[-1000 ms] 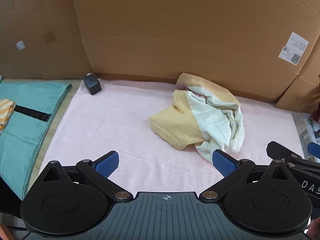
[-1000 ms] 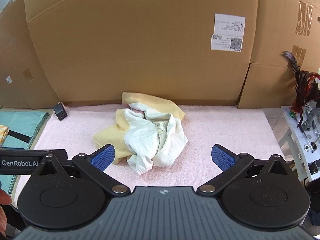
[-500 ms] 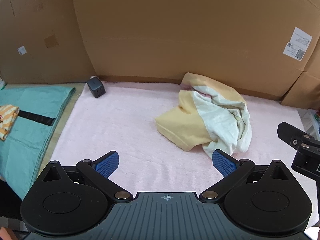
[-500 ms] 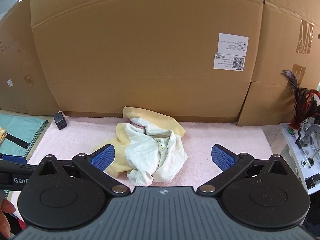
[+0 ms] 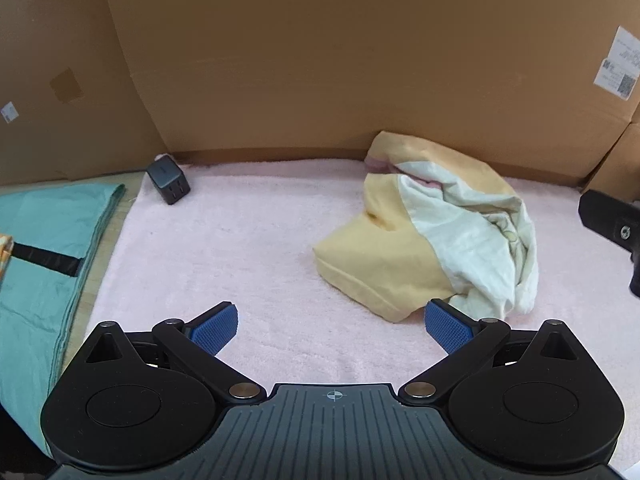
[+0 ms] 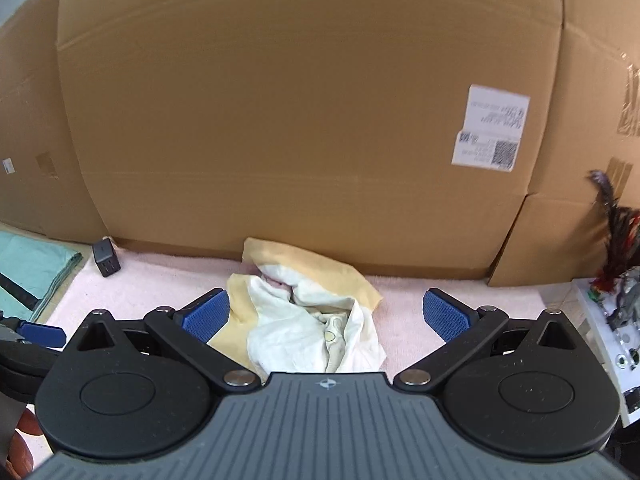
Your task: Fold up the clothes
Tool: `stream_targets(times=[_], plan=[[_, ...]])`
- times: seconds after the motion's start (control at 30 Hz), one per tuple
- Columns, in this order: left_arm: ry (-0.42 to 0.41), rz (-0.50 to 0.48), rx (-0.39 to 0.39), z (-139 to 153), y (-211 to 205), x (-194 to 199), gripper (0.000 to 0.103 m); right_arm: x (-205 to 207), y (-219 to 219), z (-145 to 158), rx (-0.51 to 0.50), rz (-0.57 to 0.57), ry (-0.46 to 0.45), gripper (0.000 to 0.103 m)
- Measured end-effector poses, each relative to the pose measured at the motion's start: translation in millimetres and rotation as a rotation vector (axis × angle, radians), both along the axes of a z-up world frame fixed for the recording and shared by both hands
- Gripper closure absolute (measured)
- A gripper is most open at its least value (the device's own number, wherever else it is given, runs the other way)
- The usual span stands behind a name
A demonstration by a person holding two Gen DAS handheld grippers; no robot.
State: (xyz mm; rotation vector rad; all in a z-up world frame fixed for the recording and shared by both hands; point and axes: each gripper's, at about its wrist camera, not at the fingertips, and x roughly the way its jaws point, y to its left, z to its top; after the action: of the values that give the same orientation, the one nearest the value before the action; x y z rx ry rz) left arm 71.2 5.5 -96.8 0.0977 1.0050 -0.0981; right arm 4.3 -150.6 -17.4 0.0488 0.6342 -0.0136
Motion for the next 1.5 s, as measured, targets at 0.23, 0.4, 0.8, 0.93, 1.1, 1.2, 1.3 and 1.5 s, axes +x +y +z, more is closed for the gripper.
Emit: stream_targets(times=[0.23,0.4,0.8,0.93,1.1,1.2,1.3,1.5], plan=[[0.036,-0.052,-0.035,-37.3,4.1,41.5,0.004,39.2,0.0,-19.0,-0.062,0.031,0.025,0.012],[0.121,-0.095,-0.041,-68.1,-5.7,65.9,0.034,68.0,6.0,-38.9,-0.086,0.093,0.068,0.031],[0.185,-0.064,-0.018,-91.7,-0.2,72.8,0.034,155.6,43.2,-103.6,-0.222,0.286,0.219,0.043],[0.172,-0.037,-0.02,-92.5,11.2,72.5,0.021,175.8,43.8,-121.9,-0.217,0.29,0.281,0.091],[0.187,-0.034,-0.045,-97.4,18.4,76.9,0.021,171.8,17.2,-111.2,-0.049,0.194,0.258,0.099],[0.197,-0.037,-0.061,-102.1,18.5,80.0,0.021,155.6,0.2,-95.4,0.005,0.132,0.199,0.099],[0.202,-0.048,-0.075,-105.3,16.0,83.1,0.021,137.8,-16.3,-80.8,0.043,0.072,0.151,0.099],[0.202,-0.073,-0.077,-110.5,4.9,91.6,0.02,111.1,-36.4,-66.9,0.086,0.005,0.128,0.099]])
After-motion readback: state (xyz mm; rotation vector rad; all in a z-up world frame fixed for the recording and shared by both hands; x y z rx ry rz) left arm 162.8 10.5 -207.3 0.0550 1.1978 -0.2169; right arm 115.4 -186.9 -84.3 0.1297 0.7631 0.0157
